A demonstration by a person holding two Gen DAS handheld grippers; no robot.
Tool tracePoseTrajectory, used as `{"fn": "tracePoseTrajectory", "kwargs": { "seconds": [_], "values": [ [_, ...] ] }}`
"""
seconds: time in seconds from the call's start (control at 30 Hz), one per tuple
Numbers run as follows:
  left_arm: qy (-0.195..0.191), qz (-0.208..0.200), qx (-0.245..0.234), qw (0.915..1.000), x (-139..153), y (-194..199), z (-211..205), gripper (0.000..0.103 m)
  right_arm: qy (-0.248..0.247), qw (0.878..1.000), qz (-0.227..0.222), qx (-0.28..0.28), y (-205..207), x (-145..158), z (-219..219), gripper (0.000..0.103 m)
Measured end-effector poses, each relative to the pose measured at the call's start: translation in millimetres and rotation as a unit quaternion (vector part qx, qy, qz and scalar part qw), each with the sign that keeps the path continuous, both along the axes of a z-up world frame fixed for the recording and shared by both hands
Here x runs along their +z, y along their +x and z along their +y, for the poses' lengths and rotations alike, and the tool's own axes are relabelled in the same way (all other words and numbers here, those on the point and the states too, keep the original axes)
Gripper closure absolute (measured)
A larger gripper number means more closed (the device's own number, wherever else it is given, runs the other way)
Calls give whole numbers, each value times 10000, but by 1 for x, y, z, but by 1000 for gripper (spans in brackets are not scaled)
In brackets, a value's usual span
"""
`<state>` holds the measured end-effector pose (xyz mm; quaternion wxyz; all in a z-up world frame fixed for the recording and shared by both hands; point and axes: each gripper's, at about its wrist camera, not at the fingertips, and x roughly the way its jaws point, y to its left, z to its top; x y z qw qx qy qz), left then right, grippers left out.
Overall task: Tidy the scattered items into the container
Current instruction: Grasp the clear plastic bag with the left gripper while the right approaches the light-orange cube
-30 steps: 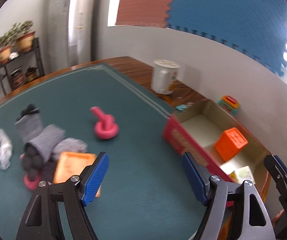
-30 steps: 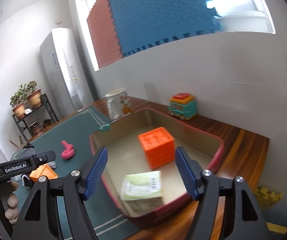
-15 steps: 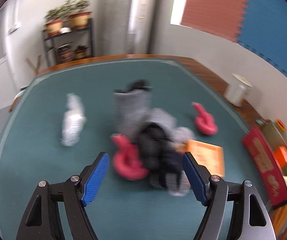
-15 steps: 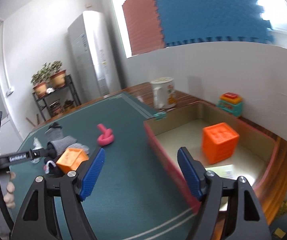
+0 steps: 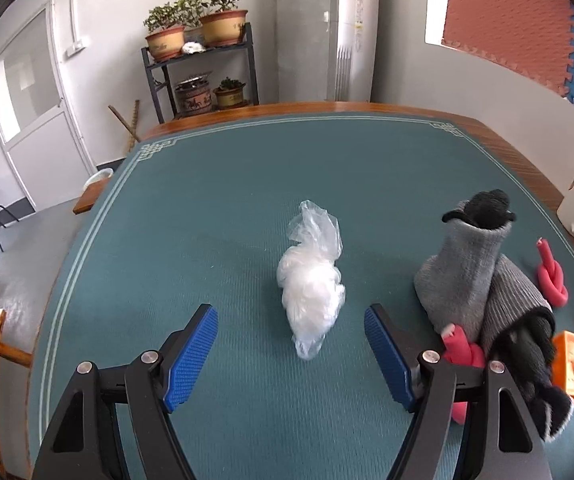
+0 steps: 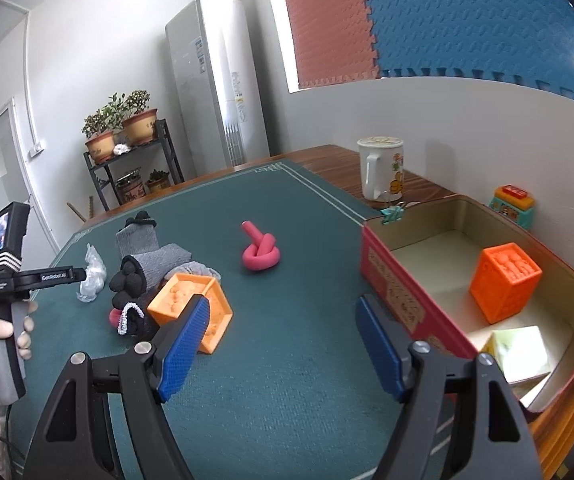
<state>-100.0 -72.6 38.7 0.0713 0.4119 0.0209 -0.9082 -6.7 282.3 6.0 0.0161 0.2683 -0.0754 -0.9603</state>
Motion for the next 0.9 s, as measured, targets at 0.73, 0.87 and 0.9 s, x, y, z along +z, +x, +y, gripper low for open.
{"fn": "tracePoseTrajectory", "kwargs": {
  "seconds": [0.73,0.87,0.9],
  "values": [
    [585,-267,242,9976,-43,-28,-30,71,60,9959,-555,712,-39,-19,-62,24],
    [683,-80,222,9974,-27,-21,-34,71,192,9946,-664,770,-45,-24,-73,24],
    [696,-36,198,9974,-23,-19,-32,71,242,9944,-680,778,-46,-25,-76,24]
  ]
}}
